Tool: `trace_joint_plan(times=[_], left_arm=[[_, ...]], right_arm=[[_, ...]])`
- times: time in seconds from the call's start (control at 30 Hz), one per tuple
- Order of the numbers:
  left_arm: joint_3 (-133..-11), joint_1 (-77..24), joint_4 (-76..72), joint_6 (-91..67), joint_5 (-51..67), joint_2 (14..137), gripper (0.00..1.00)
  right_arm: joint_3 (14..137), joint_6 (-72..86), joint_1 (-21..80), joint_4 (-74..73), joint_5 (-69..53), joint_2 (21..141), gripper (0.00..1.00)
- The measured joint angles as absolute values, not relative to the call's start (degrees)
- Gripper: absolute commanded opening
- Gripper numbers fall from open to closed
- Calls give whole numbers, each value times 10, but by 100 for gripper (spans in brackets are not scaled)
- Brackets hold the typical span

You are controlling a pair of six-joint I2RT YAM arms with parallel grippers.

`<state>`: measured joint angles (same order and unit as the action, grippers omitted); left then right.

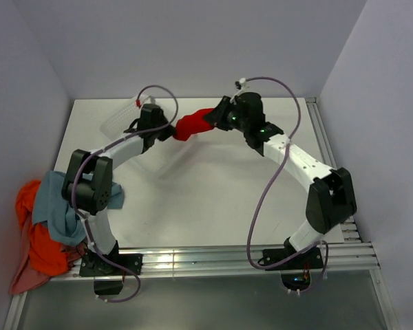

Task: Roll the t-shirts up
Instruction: Place the rolled tshirt into the container

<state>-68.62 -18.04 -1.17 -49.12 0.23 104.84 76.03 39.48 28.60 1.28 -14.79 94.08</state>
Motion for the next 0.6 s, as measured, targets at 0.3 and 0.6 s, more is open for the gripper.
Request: trace_joint_plan(times=[0.3,0.6], left_arm=[[-902,-276,17,-509,7,1150,0],[-874,-209,56,-472,17,1105,0]], right_arm=[[656,395,226,12,-135,829,0],[670,395,216,16,-205,859,0]])
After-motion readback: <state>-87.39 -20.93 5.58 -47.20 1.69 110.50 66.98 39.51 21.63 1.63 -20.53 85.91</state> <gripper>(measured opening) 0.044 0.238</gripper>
